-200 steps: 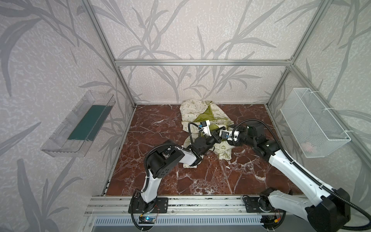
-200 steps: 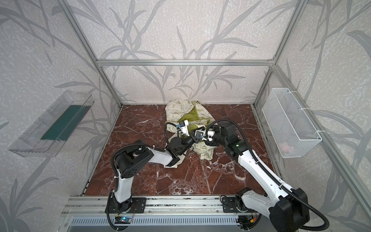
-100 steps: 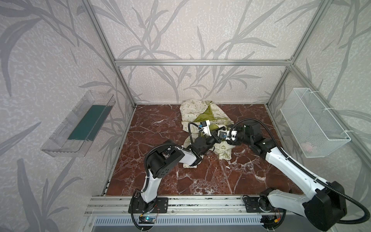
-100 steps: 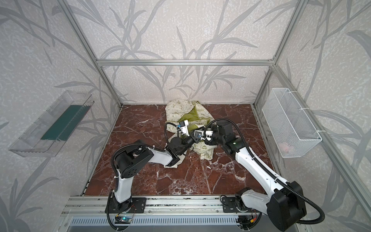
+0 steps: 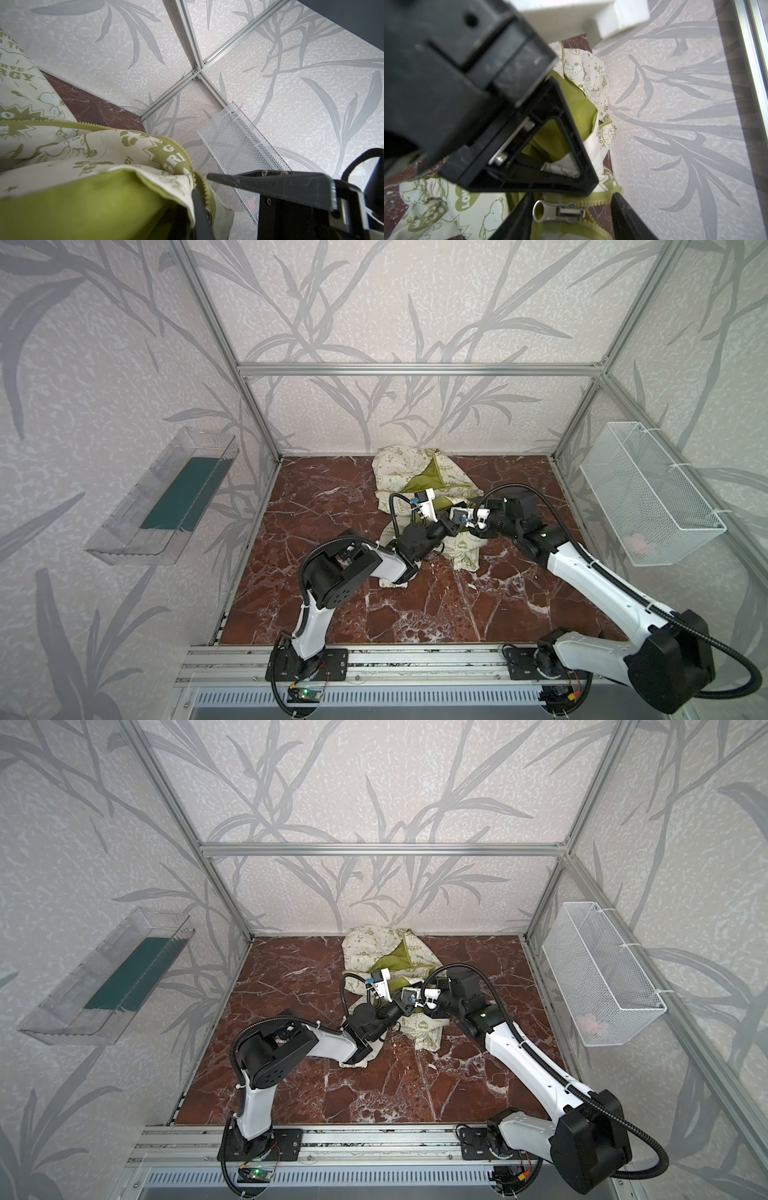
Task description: Zip up the jacket
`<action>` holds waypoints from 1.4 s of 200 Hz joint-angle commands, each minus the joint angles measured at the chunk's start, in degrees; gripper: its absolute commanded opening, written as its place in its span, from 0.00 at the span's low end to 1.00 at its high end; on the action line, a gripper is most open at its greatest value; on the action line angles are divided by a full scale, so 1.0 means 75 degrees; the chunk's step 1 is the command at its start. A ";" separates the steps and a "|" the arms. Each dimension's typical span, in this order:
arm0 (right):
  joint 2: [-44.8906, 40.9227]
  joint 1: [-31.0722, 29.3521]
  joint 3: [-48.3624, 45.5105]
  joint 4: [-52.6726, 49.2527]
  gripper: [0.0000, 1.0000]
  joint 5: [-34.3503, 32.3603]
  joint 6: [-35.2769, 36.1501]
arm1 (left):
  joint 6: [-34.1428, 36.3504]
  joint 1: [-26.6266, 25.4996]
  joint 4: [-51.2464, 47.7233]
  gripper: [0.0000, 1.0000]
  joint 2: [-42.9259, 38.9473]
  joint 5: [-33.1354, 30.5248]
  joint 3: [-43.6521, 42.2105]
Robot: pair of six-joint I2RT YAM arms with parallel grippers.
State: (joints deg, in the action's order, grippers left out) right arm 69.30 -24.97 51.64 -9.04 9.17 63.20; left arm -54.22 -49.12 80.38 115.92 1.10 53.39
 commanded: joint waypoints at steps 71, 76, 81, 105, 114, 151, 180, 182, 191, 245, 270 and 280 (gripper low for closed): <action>-0.0032 -0.0045 0.0332 -0.0236 0.37 0.0151 -0.0104 | -0.0060 0.0034 0.0111 0.00 -0.0169 -0.0136 -0.0059; -0.0046 -0.0045 0.0334 -0.0236 0.36 0.0149 -0.0106 | -0.0060 0.0032 0.0111 0.00 -0.0173 -0.0136 -0.0055; -0.0041 -0.0045 0.0339 -0.0257 0.36 0.0153 -0.0106 | -0.0060 0.0028 0.0111 0.00 -0.0169 -0.0135 -0.0061; -0.0064 -0.0045 0.0357 -0.0330 0.34 0.0220 -0.0150 | -0.0050 0.0034 0.0111 0.00 -0.0172 -0.0136 -0.0034; -0.0082 -0.0044 0.0369 -0.0350 0.33 0.0239 -0.0176 | -0.0049 0.0034 0.0111 0.00 -0.0156 -0.0126 -0.0035; -0.0020 -0.0034 0.0474 -0.0588 0.32 0.0358 -0.0258 | -0.0039 0.0031 0.0111 0.00 -0.0152 -0.0126 -0.0033; 0.0082 -0.0034 0.0613 -0.0718 0.29 0.0407 -0.0310 | -0.0031 0.0034 0.0111 0.00 -0.0160 -0.0124 -0.0033; 0.0087 -0.0034 0.0620 -0.0717 0.29 0.0407 -0.0315 | -0.0027 0.0034 0.0111 0.00 -0.0162 -0.0118 -0.0035; 0.0109 -0.0031 0.0648 -0.0734 0.28 0.0407 -0.0329 | -0.0019 0.0034 0.0111 0.00 -0.0171 -0.0124 -0.0048; 0.0199 -0.0022 0.0737 -0.0779 0.14 0.0342 -0.0306 | -0.0013 0.0032 0.0111 0.00 -0.0188 -0.0133 -0.0079; 0.0249 -0.0022 0.0803 -0.0965 0.08 0.0338 -0.0239 | -0.0036 0.0035 0.0111 0.00 -0.0204 -0.0156 -0.0100; 0.0256 -0.0022 0.0791 -0.0963 0.04 0.0300 -0.0224 | -0.0040 0.0036 0.0111 0.00 -0.0217 -0.0162 -0.0115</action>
State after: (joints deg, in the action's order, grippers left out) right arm 70.70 -25.06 55.57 -14.31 11.22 61.04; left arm -54.22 -49.08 80.20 115.92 0.93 53.36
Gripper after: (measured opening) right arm 0.075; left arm 0.045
